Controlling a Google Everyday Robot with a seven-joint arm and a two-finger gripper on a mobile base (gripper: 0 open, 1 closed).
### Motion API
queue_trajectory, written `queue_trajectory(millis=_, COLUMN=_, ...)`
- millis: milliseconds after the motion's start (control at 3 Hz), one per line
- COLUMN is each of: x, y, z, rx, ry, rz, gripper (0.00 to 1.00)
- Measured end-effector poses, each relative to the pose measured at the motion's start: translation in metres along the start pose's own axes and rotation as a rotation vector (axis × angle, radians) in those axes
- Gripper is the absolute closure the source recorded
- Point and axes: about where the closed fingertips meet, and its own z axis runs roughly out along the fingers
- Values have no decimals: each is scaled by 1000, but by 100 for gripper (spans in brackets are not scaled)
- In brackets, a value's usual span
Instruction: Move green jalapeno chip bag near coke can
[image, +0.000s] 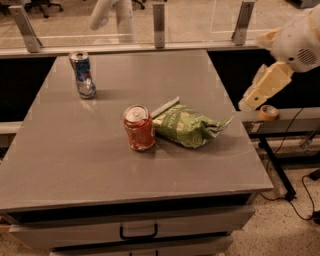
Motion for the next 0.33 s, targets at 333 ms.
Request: queue_trajectory(millis=333, x=-1, y=-6, z=-1, rx=26, ry=-6, rz=1, gripper=0)
